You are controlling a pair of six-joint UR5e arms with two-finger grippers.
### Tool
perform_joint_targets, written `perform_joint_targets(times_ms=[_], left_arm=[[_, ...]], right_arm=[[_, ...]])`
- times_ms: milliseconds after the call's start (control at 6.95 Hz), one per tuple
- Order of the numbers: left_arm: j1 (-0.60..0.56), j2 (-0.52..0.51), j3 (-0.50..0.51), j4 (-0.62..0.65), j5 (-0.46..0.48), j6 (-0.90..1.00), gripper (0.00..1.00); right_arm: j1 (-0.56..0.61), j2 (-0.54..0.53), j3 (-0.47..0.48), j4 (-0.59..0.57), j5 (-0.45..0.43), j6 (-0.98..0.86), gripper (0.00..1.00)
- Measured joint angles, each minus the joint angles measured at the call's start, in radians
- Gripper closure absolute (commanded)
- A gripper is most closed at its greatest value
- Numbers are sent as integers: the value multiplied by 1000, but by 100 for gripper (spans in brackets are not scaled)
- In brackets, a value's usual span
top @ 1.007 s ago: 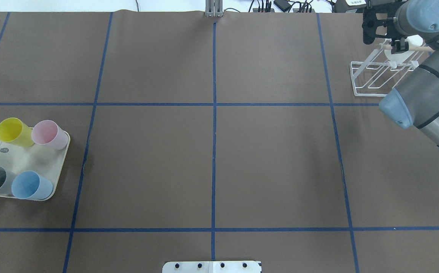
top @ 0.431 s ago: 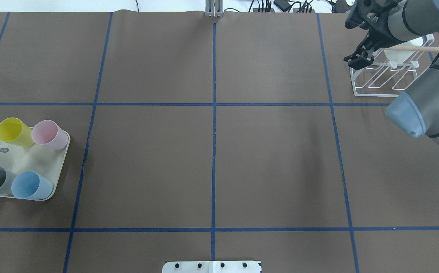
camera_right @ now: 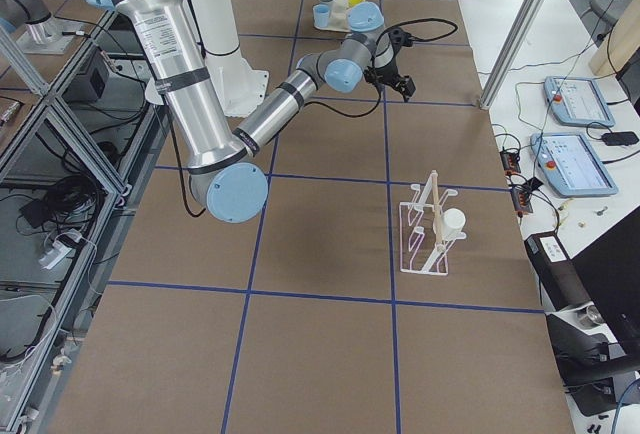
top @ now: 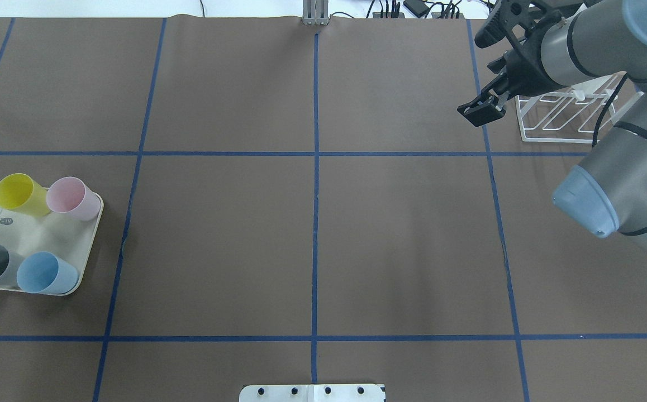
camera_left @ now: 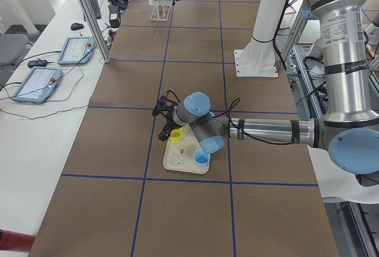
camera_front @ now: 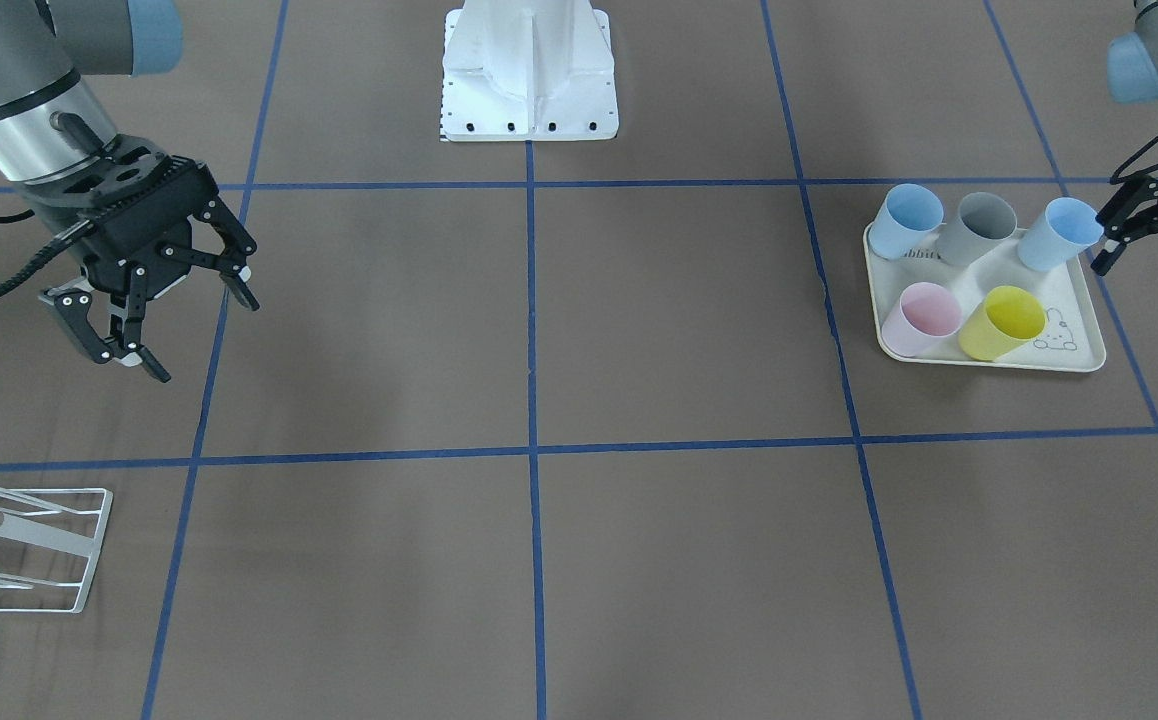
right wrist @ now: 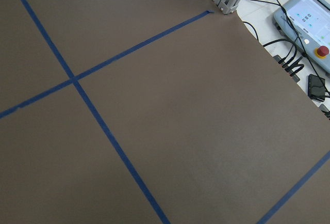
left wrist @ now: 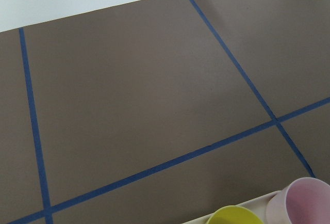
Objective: Transfer IKEA cup to right arm and place on rack
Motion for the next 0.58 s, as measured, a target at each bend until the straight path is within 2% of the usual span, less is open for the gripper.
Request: perform_joint_targets(times_ms=[431,575], left_arm=[[176,-13,67,-97,179,-133,0],[205,-16,81,-105,213,-143,3]], right_arm=[[-18,-3,13,1,3,46,1],[-19,-6,15,1,3,47,1]])
